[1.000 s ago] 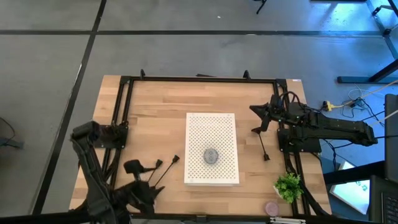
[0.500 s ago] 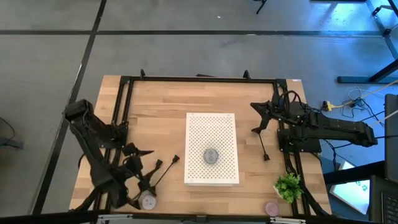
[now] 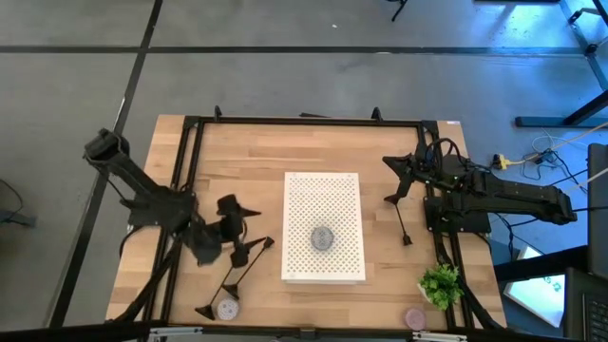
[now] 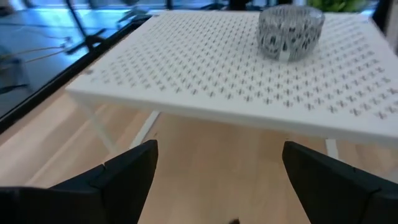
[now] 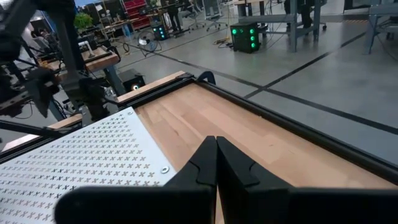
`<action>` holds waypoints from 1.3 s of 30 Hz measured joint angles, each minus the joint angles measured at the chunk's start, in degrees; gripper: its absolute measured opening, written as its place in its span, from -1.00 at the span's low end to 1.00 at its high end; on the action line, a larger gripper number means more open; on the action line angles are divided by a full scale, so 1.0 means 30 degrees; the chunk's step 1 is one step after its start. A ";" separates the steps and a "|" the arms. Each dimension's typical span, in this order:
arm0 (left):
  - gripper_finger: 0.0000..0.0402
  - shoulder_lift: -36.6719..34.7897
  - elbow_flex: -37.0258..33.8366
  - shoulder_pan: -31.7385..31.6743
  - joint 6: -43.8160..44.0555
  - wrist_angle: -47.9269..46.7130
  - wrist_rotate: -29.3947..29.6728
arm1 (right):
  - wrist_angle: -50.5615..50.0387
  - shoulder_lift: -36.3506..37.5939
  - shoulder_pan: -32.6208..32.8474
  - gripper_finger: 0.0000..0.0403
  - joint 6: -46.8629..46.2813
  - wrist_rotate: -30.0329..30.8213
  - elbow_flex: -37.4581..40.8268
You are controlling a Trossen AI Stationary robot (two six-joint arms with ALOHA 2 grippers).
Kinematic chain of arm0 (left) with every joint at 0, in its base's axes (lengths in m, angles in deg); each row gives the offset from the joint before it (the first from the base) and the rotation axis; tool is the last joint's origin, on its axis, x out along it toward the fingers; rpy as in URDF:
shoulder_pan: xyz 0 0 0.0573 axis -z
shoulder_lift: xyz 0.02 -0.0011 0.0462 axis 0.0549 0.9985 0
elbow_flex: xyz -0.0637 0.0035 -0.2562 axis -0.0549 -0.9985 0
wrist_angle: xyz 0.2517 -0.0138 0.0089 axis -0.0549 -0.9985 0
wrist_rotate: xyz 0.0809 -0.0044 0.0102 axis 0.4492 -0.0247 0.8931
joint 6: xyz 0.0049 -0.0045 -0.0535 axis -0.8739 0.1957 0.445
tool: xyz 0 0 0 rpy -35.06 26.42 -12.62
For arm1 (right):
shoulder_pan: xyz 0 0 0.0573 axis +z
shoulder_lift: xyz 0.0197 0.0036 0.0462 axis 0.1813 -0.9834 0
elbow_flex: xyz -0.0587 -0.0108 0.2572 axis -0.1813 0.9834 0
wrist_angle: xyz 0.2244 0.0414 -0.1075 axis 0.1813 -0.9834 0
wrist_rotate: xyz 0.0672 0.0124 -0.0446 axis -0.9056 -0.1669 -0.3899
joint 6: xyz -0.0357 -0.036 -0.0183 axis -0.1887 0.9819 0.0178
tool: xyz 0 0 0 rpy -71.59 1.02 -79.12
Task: Pick & Place candle stick holders
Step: Put the left candle holder on the shelf
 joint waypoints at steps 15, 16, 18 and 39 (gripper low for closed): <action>0.71 -0.5358 -0.3626 -0.2925 0.6409 -0.2757 -0.9024 | -0.0474 0.0000 0.0007 -0.99 0.0000 -0.0051 0.0000; 0.71 -0.5175 -0.3531 -0.2749 0.7102 -0.3545 -0.9224 | -0.0474 0.0000 0.0007 -0.99 -0.0021 -0.0051 0.0000; 0.71 -0.4653 -0.3417 -0.2459 0.8206 -0.4752 -0.9520 | -0.0506 -0.0004 0.0007 -0.99 -0.0256 -0.0051 0.0000; 0.71 -0.0837 -0.3354 -0.1249 1.4273 -0.5162 -1.5412 | -0.0867 -0.0364 0.0007 -0.99 -0.0444 -0.0036 0.0000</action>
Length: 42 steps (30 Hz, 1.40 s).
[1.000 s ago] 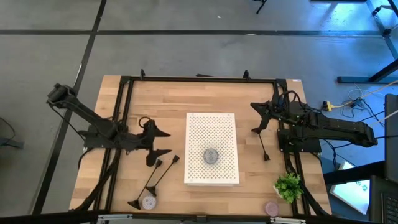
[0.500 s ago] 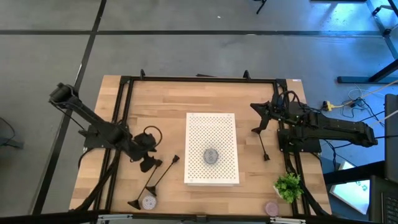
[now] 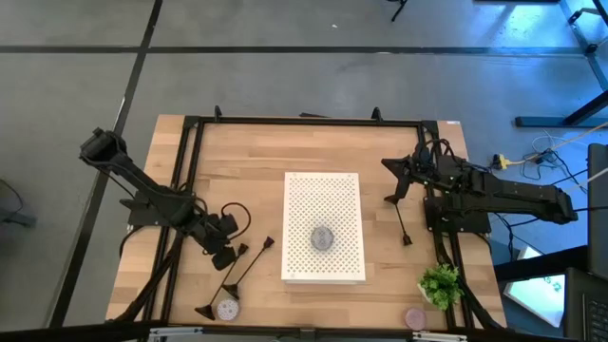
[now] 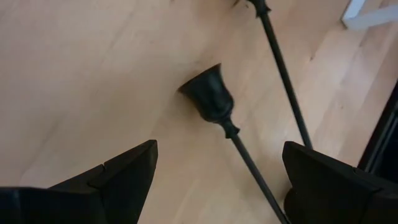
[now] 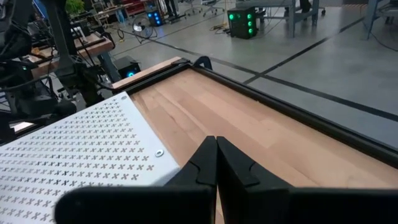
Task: Pick & Place candle stick holders
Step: Put the left candle holder on the shelf
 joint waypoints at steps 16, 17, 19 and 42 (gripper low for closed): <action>0.71 0.1853 0.0000 0.0000 0.0135 0.2293 -0.2195 | 0.0007 0.0000 -0.0007 -0.99 0.0000 0.0015 0.0000; 0.71 0.2044 0.0000 0.0000 0.0244 0.2314 -0.2341 | 0.0007 0.0000 -0.0007 -0.99 0.0000 0.0015 0.0000; 0.71 0.2423 0.0000 0.0000 0.0449 0.2310 -0.2635 | 0.0007 0.0000 0.0000 -0.99 0.0000 0.0015 0.0000; 0.53 0.3321 0.0000 0.0000 -0.0109 0.3803 -0.2819 | 0.0007 0.0000 0.0000 -0.99 0.0004 0.0015 0.0000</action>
